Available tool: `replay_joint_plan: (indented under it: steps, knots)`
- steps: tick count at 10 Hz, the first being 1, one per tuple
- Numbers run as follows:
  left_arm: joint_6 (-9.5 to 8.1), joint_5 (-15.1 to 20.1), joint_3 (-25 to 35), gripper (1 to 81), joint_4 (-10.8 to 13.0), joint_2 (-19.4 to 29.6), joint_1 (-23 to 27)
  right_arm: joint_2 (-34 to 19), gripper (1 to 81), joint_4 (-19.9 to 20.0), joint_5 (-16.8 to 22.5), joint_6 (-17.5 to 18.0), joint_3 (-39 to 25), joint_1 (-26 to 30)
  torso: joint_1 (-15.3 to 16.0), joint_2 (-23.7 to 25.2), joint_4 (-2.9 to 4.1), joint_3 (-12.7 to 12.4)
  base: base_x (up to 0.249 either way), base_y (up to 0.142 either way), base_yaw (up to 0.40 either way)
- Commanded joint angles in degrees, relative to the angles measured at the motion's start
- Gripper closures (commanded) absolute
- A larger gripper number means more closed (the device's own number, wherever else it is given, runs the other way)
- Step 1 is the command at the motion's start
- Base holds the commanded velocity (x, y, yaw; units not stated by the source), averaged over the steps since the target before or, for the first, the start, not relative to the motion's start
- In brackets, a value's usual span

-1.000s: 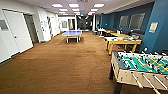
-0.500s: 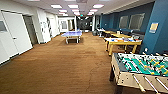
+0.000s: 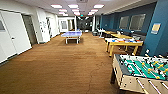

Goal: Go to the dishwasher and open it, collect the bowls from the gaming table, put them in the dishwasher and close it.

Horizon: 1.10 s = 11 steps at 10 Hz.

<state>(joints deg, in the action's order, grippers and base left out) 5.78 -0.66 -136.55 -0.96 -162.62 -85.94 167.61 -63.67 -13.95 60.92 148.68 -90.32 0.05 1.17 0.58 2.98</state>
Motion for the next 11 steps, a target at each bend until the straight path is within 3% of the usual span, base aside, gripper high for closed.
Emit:
replay_joint_plan:
  steps: [1, 11]
  knots:
    - [-0.15, 3.3, 0.31, 1.0, -0.44, 1.07, 2.58, 0.3, 1.0, -0.66, 1.11, 0.08, -0.42, 1.85, 0.02, 0.0, 0.0, 0.0, 0.132, 0.0, 0.0]
    - [0.11, 2.86, 0.14, 1.0, 0.35, 0.54, 2.58, 0.91, 1.0, -0.4, 1.47, 0.26, 0.2, 1.5, 0.02, 0.0, 0.0, 0.0, 0.132, 0.0, 0.0]
